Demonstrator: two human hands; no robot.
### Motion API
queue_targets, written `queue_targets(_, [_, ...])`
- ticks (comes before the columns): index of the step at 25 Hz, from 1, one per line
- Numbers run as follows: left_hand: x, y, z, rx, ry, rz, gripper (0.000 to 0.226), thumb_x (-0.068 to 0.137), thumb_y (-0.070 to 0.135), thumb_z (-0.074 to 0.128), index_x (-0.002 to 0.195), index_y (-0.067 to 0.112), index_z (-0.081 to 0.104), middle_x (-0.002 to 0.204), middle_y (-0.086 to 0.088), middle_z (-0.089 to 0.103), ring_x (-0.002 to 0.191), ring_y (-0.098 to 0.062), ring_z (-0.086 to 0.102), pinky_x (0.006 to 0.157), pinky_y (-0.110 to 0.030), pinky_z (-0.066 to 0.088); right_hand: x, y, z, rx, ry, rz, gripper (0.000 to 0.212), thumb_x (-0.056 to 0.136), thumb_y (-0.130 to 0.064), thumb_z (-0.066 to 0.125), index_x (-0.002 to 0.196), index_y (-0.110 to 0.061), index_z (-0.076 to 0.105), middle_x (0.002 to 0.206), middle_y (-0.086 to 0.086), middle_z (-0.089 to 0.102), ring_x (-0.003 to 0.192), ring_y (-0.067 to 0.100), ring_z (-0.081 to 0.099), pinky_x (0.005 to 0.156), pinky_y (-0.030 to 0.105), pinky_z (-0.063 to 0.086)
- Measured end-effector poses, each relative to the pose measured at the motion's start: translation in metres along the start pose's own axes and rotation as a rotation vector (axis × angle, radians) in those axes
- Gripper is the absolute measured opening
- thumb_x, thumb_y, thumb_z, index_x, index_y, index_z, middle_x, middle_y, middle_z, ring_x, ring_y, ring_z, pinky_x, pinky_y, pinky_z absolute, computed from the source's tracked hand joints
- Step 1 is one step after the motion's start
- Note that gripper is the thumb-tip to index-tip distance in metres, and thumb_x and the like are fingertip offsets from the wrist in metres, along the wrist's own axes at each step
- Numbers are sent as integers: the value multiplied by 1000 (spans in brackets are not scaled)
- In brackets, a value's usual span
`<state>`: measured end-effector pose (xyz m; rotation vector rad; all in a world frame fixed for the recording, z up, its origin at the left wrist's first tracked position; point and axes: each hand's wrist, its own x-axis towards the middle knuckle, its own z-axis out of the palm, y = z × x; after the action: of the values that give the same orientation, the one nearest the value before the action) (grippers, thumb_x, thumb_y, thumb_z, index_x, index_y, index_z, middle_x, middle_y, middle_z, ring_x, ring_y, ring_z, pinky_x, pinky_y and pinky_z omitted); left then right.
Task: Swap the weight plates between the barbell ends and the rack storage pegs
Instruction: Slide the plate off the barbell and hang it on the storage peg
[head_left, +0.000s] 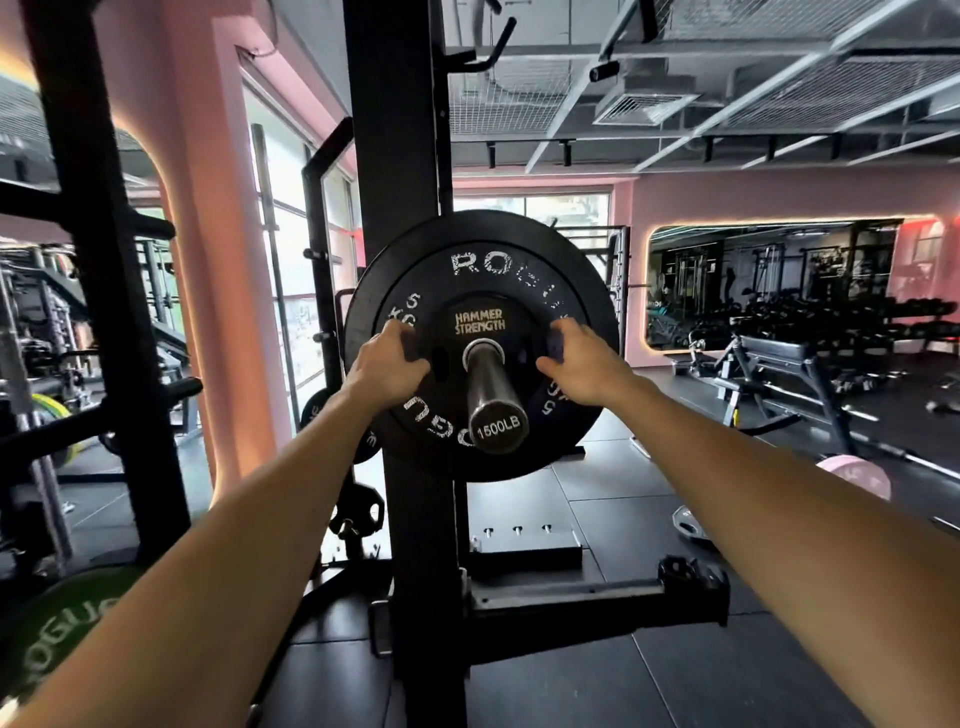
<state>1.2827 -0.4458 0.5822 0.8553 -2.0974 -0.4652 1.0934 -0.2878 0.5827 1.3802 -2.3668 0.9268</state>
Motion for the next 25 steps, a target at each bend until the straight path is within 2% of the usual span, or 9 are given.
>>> queue_targets(2, [29, -11, 14, -6, -15, -32, 51, 84, 21, 66, 132, 14, 50, 117, -11, 63, 107, -30, 59, 93, -36, 48, 29, 7, 18, -2, -2, 15, 61, 91, -36, 59, 143, -15, 34, 143, 9, 44, 129, 30, 44, 104, 49, 40])
queue_targets(7, [86, -36, 58, 21, -53, -18, 56, 83, 20, 70, 132, 4, 48, 110, -16, 63, 111, -33, 59, 89, -31, 43, 89, 18, 56, 21, 7, 54, 57, 92, -31, 60, 138, -11, 34, 141, 17, 43, 126, 36, 46, 105, 48, 39])
queue_targets(10, [100, -38, 75, 50, 3, -8, 55, 85, 16, 67, 130, -1, 40, 124, -26, 54, 116, -41, 52, 93, -38, 40, 106, 22, 67, 46, 34, 73, 53, 91, -23, 60, 134, -9, 32, 139, 20, 41, 121, 40, 48, 102, 47, 40])
queue_targets(13, [107, -37, 86, 108, 21, -6, 50, 87, 13, 61, 126, 1, 32, 123, -31, 51, 110, -50, 53, 90, -48, 42, 115, 25, 75, 8, 65, 56, 48, 89, -14, 60, 128, -6, 33, 135, 23, 41, 120, 43, 48, 101, 49, 41])
queue_targets(16, [105, -32, 89, 133, 7, 19, 53, 86, 11, 58, 128, 6, 26, 117, -33, 53, 103, -53, 55, 87, -52, 43, 112, 20, 74, 5, 68, 53, 46, 89, -12, 61, 124, -7, 32, 130, 24, 42, 114, 46, 51, 97, 49, 43])
queue_targets(21, [79, -24, 70, 94, -39, 15, 54, 88, 9, 57, 131, 5, 25, 108, -28, 59, 101, -45, 58, 82, -42, 42, 82, 11, 57, 29, 14, 51, 47, 89, -14, 59, 121, -7, 25, 108, 21, 59, 98, 41, 59, 84, 46, 48])
queue_targets(23, [59, -18, 58, 75, -38, -13, 55, 88, 9, 58, 135, 5, 28, 114, -28, 59, 105, -45, 57, 85, -41, 42, 59, 8, 43, 68, -14, 70, 51, 88, -17, 61, 124, -8, 26, 111, 20, 59, 100, 40, 59, 86, 44, 48])
queue_targets(25, [36, -11, 44, 110, -43, -42, 47, 89, 14, 57, 131, 4, 39, 119, -27, 59, 111, -45, 56, 89, -41, 44, 36, 4, 29, 68, -38, 75, 49, 89, -22, 61, 126, -6, 32, 117, 19, 58, 108, 39, 57, 87, 39, 45])
